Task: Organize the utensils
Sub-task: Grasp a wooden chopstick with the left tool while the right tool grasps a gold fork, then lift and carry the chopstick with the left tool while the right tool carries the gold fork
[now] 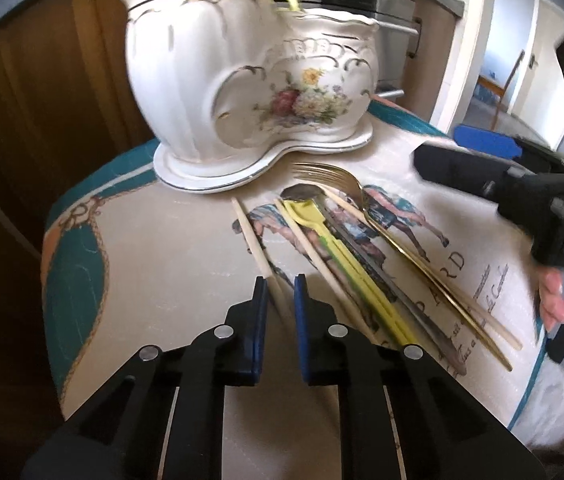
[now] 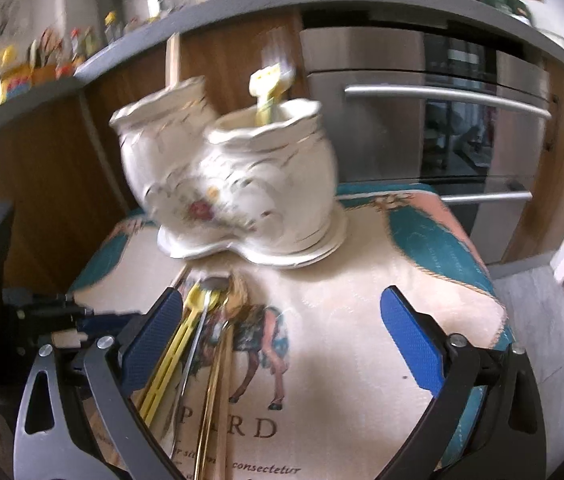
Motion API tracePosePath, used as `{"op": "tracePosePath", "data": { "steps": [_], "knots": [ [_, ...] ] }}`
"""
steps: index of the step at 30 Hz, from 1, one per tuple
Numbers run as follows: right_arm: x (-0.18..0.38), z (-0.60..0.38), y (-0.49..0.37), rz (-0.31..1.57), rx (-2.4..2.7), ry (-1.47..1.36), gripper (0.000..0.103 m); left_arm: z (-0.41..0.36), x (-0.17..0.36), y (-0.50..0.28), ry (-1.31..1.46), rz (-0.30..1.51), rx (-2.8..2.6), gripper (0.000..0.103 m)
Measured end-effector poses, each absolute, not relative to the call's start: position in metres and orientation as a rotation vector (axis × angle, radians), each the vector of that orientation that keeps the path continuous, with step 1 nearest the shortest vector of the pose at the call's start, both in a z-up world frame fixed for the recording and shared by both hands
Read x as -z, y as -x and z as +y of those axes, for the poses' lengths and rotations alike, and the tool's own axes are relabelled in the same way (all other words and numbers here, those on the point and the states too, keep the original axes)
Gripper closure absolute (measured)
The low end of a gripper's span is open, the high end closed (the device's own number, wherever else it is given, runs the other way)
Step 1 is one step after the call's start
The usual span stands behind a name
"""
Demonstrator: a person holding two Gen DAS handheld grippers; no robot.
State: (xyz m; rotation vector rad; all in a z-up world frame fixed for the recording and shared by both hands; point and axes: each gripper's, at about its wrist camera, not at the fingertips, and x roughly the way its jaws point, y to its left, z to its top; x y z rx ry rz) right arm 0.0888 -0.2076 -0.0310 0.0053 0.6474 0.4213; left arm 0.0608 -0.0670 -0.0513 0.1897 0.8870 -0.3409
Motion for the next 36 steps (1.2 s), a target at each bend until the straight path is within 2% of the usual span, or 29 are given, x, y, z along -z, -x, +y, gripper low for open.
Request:
{"op": "tracePosePath", "data": {
  "steps": [1,2,4,7,8,13,15,28,36],
  "knots": [
    [0.033,-0.203,-0.09,0.661,-0.428,0.024,0.033,-0.066,0.051,-0.059,-0.185,0.89,0.353,0.093],
    [0.036,-0.196,-0.091,0.682,-0.435,0.051,0.038,-0.066,0.051,-0.059,-0.18,0.891,0.362,0.093],
    [0.041,-0.187,-0.097,0.731,-0.467,0.049,0.057,-0.064,0.051,-0.058,-0.19,0.887,0.349,0.095],
    [0.044,-0.175,-0.103,0.766,-0.492,0.062,0.074,-0.058,0.051,-0.061,-0.183,0.888,0.334,0.096],
    [0.045,-0.173,-0.104,0.775,-0.5,0.061,0.077,-0.055,0.052,-0.062,-0.176,0.89,0.331,0.096],
    [0.048,-0.164,-0.12,0.819,-0.49,0.022,0.08,-0.056,0.053,-0.062,-0.18,0.889,0.326,0.095],
    [0.052,-0.164,-0.123,0.841,-0.487,0.016,0.092,-0.054,0.052,-0.063,-0.182,0.889,0.327,0.095],
    [0.023,-0.186,-0.08,0.72,-0.6,-0.026,0.097,-0.035,0.039,-0.048,-0.129,0.843,0.371,0.097],
    [-0.021,-0.208,-0.05,0.538,-0.663,-0.07,0.1,-0.028,0.002,-0.025,-0.079,0.668,0.401,0.097]
  ]
}}
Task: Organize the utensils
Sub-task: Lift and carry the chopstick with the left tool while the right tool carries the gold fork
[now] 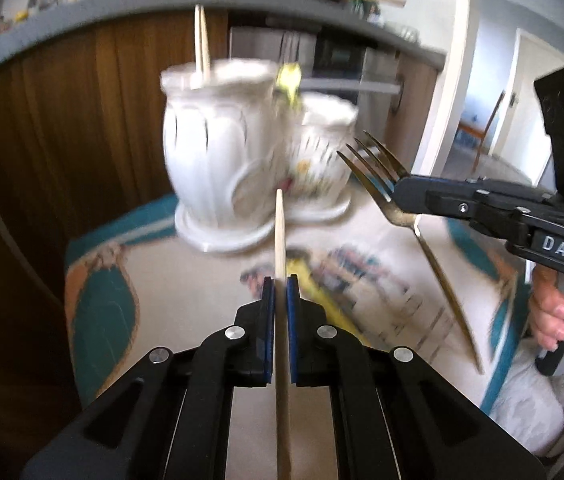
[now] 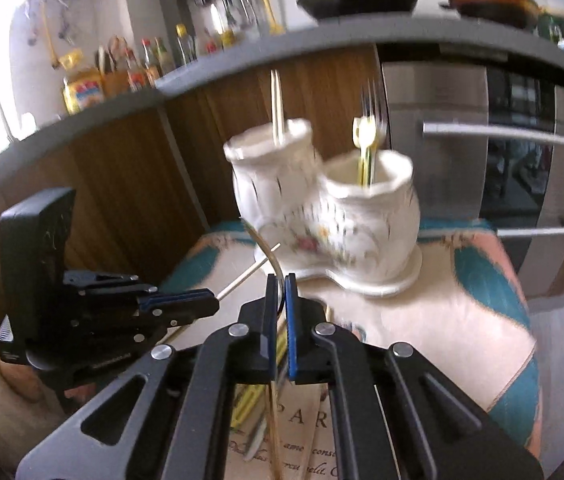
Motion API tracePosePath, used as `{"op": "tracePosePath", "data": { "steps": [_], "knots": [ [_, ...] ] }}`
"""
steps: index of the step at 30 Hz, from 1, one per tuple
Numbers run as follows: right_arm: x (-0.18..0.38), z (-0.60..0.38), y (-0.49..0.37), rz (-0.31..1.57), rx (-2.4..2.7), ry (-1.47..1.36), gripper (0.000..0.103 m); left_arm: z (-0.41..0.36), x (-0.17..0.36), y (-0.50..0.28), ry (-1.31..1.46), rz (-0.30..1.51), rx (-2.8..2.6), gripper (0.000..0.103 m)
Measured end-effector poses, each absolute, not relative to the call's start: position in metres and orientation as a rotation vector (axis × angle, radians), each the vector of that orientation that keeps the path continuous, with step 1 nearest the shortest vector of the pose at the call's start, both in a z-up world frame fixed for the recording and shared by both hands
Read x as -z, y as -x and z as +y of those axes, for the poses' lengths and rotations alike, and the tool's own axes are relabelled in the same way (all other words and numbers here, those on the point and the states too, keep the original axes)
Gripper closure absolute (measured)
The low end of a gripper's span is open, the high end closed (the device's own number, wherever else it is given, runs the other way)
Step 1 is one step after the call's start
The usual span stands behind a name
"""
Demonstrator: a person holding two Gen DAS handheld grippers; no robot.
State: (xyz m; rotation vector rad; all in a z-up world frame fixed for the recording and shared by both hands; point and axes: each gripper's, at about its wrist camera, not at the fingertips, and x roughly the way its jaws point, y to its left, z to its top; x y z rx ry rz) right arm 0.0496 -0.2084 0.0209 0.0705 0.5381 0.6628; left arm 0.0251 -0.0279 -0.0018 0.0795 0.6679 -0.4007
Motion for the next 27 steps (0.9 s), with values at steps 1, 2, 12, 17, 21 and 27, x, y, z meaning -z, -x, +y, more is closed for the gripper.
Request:
{"op": "tracePosePath", "data": {
  "steps": [1,2,12,17,21,27],
  "knots": [
    [-0.025,-0.21,-0.047,0.514,-0.662,-0.079,0.1,-0.026,-0.003,-0.022,-0.069,0.637,0.402,0.097],
    [-0.031,-0.212,-0.044,0.476,-0.654,-0.085,0.1,-0.023,-0.011,-0.016,-0.052,0.587,0.41,0.097],
    [-0.079,-0.225,-0.03,0.175,-0.584,-0.14,0.1,-0.024,-0.061,-0.002,-0.04,0.329,0.404,0.097],
    [-0.105,-0.232,-0.043,0.044,-0.516,-0.16,0.1,-0.021,-0.086,-0.023,0.016,0.238,0.392,0.097],
    [-0.121,-0.239,-0.063,-0.015,-0.486,-0.209,0.1,-0.017,-0.107,-0.053,0.075,0.168,0.375,0.097],
    [-0.132,-0.26,-0.092,-0.07,-0.453,-0.315,0.1,-0.015,-0.123,-0.092,0.143,0.086,0.35,0.097]
  ]
}}
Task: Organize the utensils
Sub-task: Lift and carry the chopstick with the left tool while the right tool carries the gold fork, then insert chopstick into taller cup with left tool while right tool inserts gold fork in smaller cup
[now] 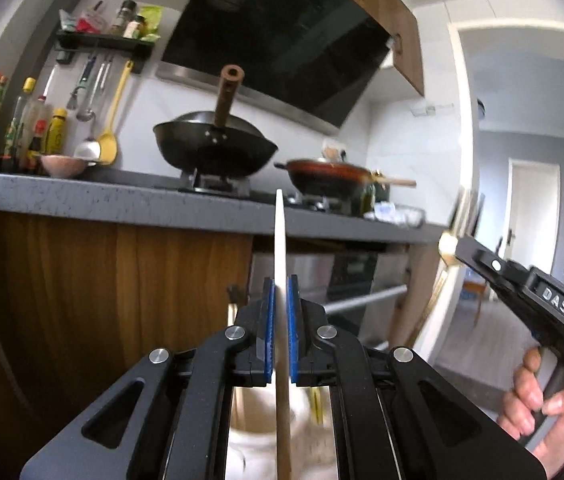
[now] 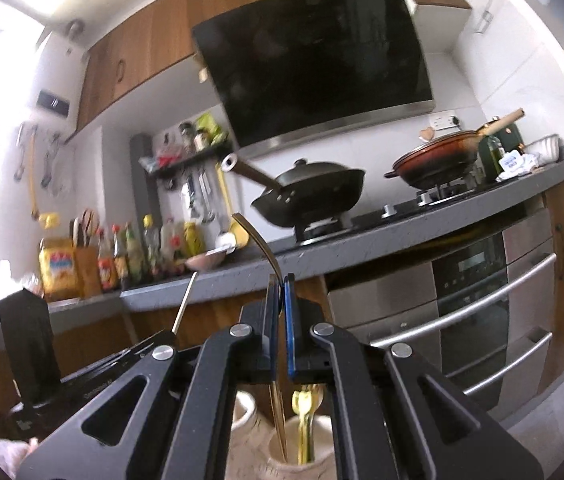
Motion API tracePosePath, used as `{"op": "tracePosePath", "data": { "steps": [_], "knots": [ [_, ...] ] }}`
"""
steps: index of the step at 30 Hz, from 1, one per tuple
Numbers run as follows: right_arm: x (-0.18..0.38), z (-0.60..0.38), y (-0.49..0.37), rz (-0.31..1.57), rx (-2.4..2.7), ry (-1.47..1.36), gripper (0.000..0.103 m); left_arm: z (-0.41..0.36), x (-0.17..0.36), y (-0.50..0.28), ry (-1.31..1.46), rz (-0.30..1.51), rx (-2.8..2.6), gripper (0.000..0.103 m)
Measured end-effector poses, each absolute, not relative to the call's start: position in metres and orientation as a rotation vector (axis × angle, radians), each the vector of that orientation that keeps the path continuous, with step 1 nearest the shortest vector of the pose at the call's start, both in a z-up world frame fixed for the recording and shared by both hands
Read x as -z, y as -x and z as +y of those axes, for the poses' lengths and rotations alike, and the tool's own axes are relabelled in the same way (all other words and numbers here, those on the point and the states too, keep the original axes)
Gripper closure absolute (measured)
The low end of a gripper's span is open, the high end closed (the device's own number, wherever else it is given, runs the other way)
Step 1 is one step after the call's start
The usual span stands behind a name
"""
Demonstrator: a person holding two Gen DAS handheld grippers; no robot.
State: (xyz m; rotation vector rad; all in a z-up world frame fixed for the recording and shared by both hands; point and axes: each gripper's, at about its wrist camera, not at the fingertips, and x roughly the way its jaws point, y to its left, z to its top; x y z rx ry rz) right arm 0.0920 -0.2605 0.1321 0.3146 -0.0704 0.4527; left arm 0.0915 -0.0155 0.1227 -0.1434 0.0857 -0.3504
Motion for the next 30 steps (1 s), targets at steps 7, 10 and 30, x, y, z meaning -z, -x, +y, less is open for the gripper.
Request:
{"op": "tracePosePath", "data": {
  "steps": [7,10,30],
  "knots": [
    [-0.116,-0.274,-0.119,-0.063,-0.408,-0.379,0.1,-0.031,-0.12,-0.129,0.121,-0.012,0.298,0.097],
    [-0.103,-0.273,-0.135,-0.003,-0.427,-0.387,0.1,-0.036,-0.111,-0.142,0.099,-0.008,0.275,0.097],
    [-0.065,-0.25,-0.148,0.171,-0.465,-0.252,0.1,-0.009,-0.075,-0.086,0.064,0.14,0.27,0.097]
  ]
}}
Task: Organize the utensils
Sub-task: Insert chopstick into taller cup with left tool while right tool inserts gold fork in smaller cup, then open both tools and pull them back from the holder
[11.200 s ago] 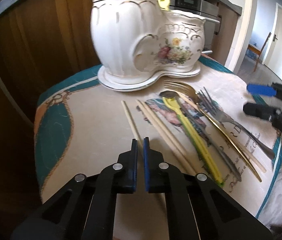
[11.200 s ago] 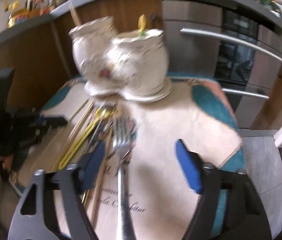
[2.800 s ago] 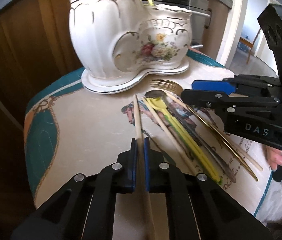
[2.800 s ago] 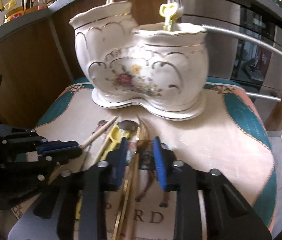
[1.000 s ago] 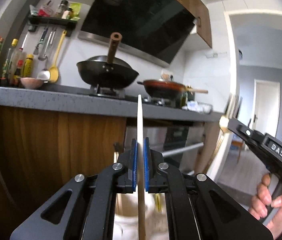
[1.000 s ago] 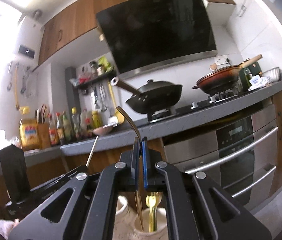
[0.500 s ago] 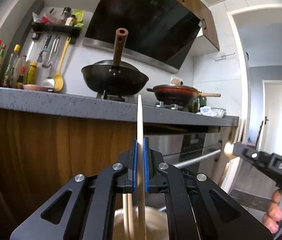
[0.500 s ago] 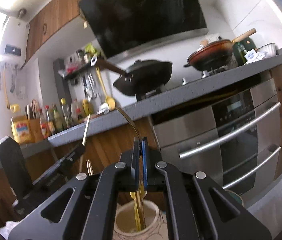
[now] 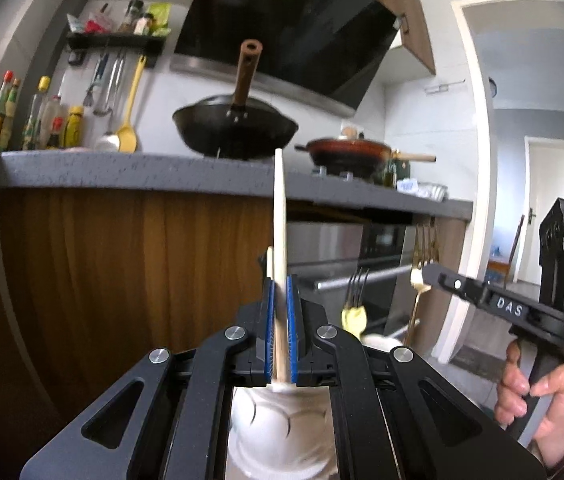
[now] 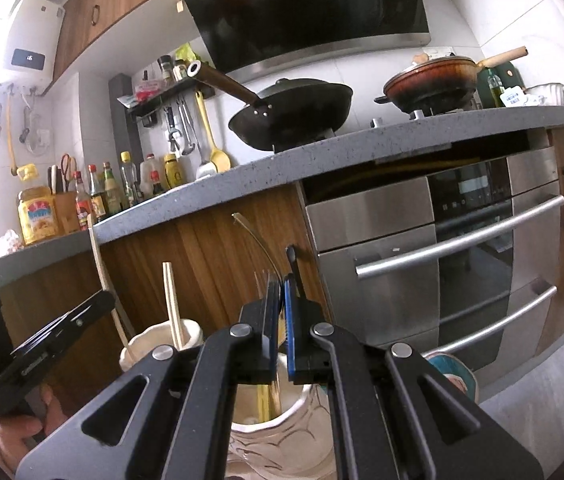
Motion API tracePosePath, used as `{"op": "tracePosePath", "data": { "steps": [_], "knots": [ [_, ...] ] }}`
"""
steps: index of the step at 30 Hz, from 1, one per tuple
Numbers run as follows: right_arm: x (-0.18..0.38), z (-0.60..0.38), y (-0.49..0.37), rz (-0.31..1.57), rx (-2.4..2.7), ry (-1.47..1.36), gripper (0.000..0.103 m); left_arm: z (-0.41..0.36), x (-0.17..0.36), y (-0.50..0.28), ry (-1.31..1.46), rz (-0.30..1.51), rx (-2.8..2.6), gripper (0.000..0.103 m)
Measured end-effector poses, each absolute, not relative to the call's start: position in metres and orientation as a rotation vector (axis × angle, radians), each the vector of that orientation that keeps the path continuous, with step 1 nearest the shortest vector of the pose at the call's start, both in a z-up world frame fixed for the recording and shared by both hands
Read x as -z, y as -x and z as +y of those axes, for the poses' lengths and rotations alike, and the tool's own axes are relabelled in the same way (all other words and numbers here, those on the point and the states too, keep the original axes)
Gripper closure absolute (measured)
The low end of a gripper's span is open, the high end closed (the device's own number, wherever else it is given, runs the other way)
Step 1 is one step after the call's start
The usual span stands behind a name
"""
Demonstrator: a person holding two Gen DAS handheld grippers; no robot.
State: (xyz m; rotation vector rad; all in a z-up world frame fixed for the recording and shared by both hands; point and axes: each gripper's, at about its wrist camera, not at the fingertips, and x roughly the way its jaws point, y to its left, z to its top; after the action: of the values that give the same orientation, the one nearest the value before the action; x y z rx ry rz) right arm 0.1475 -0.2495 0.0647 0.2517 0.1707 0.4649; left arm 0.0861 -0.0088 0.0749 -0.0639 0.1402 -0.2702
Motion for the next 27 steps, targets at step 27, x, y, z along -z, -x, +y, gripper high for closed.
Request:
{"op": "tracePosePath", "data": {
  "steps": [27],
  "knots": [
    [-0.061,-0.261,-0.157,0.204,-0.399,-0.293,0.088,-0.003,-0.06,-0.094,0.04,0.24,0.219,0.079]
  ]
}}
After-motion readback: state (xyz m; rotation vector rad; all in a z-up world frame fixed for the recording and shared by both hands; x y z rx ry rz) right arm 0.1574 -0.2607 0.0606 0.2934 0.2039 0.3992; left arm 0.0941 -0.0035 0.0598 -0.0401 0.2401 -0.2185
